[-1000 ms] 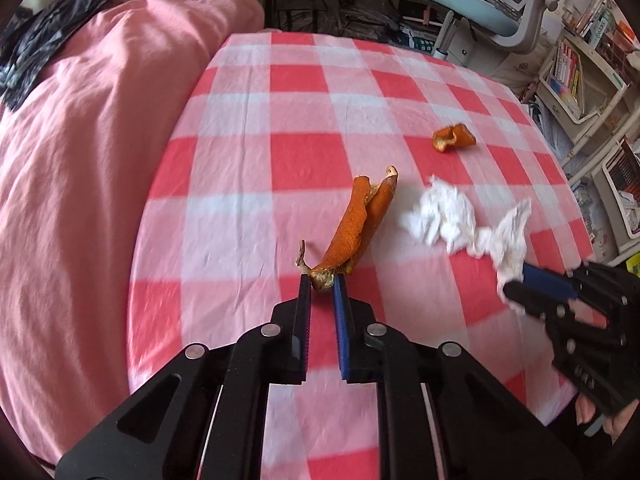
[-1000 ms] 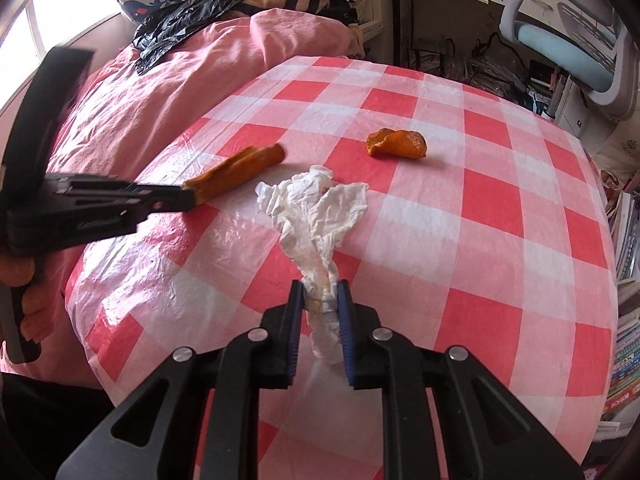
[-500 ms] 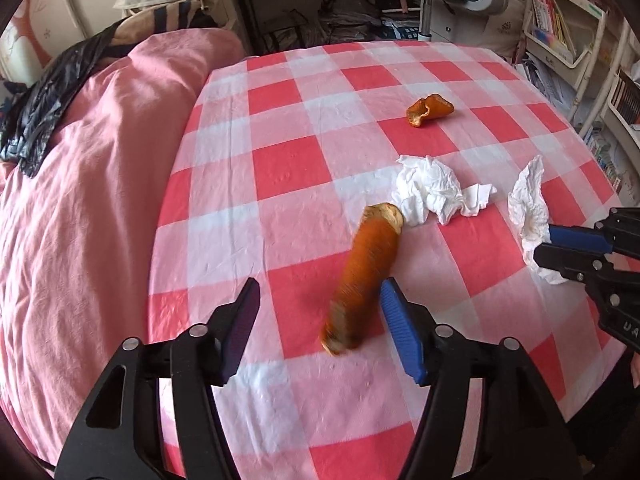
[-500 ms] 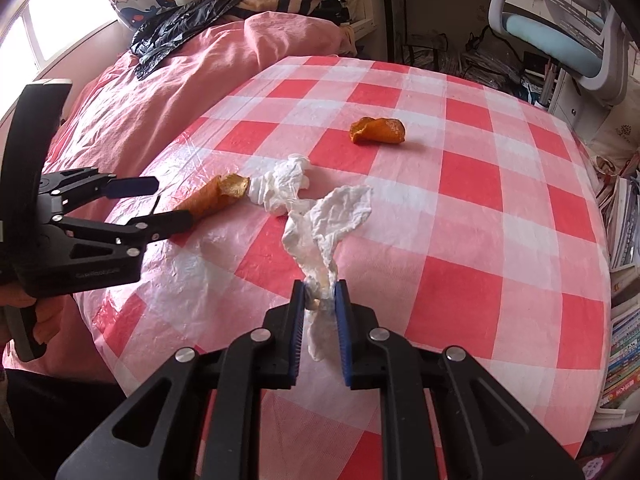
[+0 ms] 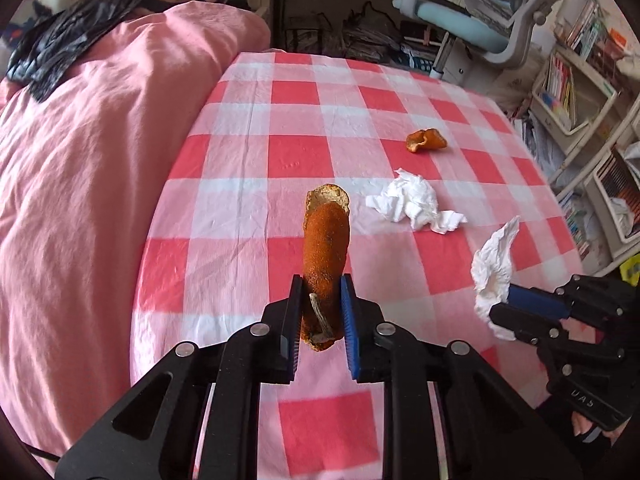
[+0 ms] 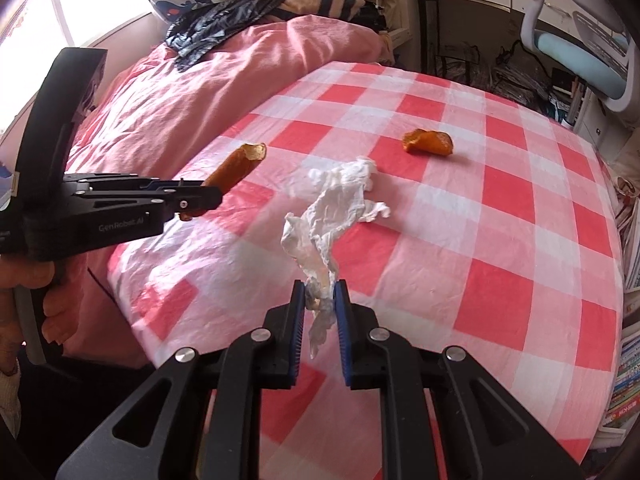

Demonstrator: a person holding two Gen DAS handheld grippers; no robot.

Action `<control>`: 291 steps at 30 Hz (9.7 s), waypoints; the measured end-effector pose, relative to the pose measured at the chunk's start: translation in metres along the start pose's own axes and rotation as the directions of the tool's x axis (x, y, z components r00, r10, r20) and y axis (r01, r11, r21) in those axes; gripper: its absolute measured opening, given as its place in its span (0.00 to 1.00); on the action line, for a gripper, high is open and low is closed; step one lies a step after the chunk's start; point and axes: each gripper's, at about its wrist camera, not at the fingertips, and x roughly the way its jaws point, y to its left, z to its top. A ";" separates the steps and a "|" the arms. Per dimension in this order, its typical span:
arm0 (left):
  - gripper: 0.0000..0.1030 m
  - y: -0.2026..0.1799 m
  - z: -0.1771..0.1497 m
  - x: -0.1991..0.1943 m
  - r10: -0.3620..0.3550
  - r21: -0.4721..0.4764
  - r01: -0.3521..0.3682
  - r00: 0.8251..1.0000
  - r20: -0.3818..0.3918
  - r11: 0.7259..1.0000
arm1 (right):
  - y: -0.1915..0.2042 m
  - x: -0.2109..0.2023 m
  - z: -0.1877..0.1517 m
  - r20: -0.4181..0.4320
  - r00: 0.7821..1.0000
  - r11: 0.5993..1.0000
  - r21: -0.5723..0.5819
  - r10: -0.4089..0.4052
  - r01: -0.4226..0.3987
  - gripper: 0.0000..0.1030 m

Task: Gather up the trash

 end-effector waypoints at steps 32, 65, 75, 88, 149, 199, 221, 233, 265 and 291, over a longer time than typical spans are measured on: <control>0.19 -0.050 -0.162 -0.072 -0.029 0.016 0.029 1.000 -0.012 0.999 | 0.049 -0.054 -0.113 0.020 1.000 1.000 0.015 -0.009 0.009 0.44; 0.93 -0.023 -0.012 -0.117 0.104 -0.064 -0.088 0.937 0.332 0.994 | -0.043 -0.094 -0.021 0.267 0.880 0.888 0.360 -0.393 0.288 0.91; 0.93 -0.033 -0.014 -0.105 0.100 -0.017 -0.100 0.952 0.289 0.995 | -0.045 -0.094 -0.022 0.254 0.877 0.887 0.338 -0.407 0.314 0.91; 0.93 -0.033 -0.012 -0.102 0.095 -0.014 -0.094 0.955 0.281 0.995 | -0.046 -0.091 -0.022 0.240 0.878 0.890 0.312 -0.414 0.334 0.91; 0.93 -0.006 0.020 -0.096 0.056 -0.116 -0.025 0.960 0.274 0.993 | -0.047 -0.038 0.004 0.108 0.910 0.904 0.211 -0.400 0.372 0.91; 0.93 -0.006 0.018 -0.092 0.044 -0.121 -0.012 0.964 0.263 0.993 | -0.040 -0.021 0.012 0.077 0.921 0.912 0.187 -0.383 0.364 0.91; 0.93 -0.012 0.020 -0.093 0.069 -0.088 -0.048 0.963 0.262 0.995 | -0.051 -0.020 0.016 0.107 0.922 0.906 0.257 -0.371 0.335 0.91; 0.93 -0.017 0.021 -0.099 0.066 -0.060 -0.051 0.959 0.275 0.997 | -0.049 -0.014 0.021 0.115 0.924 0.905 0.279 -0.364 0.321 0.91; 0.93 0.039 0.033 -0.048 0.114 -0.173 -0.089 0.983 0.143 0.981 | -0.077 -0.012 0.033 0.145 0.922 0.904 0.298 -0.359 0.306 0.91; 0.93 -0.036 0.036 0.025 0.115 0.083 -0.117 0.993 0.027 0.990 | -0.085 0.079 0.095 0.027 0.985 0.967 0.197 -0.171 0.162 0.55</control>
